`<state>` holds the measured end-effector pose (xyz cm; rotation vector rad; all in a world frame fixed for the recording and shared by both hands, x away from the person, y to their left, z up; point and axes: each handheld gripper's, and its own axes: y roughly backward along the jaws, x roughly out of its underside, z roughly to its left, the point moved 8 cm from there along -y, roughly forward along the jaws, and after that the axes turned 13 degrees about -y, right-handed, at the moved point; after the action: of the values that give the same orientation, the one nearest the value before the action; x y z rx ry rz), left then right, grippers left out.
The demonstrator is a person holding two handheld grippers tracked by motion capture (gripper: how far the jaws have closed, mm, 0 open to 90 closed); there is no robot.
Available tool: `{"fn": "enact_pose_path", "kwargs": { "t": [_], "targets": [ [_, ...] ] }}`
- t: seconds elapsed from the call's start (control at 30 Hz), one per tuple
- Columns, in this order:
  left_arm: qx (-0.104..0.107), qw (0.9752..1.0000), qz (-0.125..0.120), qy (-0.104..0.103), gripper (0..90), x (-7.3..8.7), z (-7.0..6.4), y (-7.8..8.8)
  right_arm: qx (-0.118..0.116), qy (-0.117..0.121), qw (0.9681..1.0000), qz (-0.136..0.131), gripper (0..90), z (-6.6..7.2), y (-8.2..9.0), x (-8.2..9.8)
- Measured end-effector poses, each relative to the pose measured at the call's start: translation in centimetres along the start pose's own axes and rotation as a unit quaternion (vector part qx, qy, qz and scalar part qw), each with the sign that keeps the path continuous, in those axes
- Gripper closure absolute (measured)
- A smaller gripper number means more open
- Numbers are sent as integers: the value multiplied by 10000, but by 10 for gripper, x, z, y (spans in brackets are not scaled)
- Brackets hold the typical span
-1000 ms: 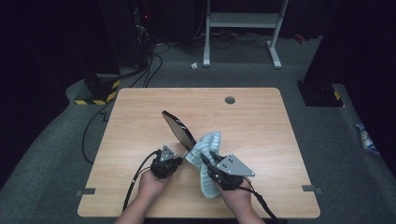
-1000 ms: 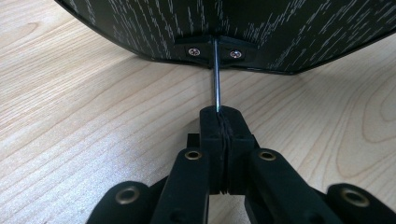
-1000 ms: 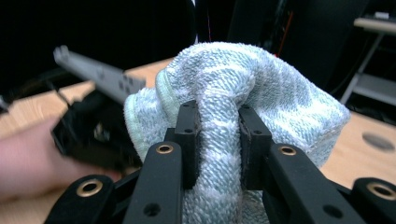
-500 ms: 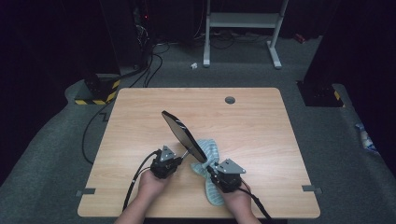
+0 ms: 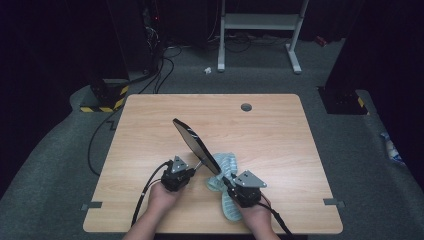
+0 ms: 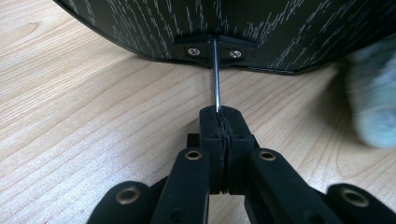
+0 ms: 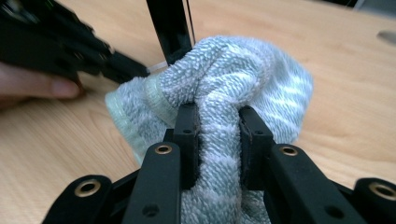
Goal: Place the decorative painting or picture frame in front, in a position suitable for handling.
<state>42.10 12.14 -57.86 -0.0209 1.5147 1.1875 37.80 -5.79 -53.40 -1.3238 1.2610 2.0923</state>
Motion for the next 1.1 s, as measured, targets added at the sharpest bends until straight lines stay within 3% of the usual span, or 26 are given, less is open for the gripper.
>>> {"fn": "enact_pose_path", "kwargs": {
  "t": [0.2,0.23,0.4,0.73,0.87,1.0,1.1],
  "targets": [
    [-59,10000,-4,-43,885,0,0,0,-71,52,9991,-405,722,7,20,-17],
    [-26,10000,-19,16,885,0,-1,0,-99,68,9987,-491,721,9,24,-21],
    [-72,10000,-1,-59,885,0,0,0,-186,273,9958,-854,718,23,36,-47],
    [-79,9999,2,-72,885,0,0,0,-281,635,9898,-1247,714,43,35,-100],
    [-75,10000,-12,-48,885,0,0,0,-303,662,9889,-1297,712,48,33,-110],
    [-74,10000,-12,-48,885,0,0,0,-294,713,9886,-1297,714,48,33,-110],
    [-69,10000,-3,-61,885,0,0,0,-252,637,9906,-1188,714,39,34,-92]
  ]
}}
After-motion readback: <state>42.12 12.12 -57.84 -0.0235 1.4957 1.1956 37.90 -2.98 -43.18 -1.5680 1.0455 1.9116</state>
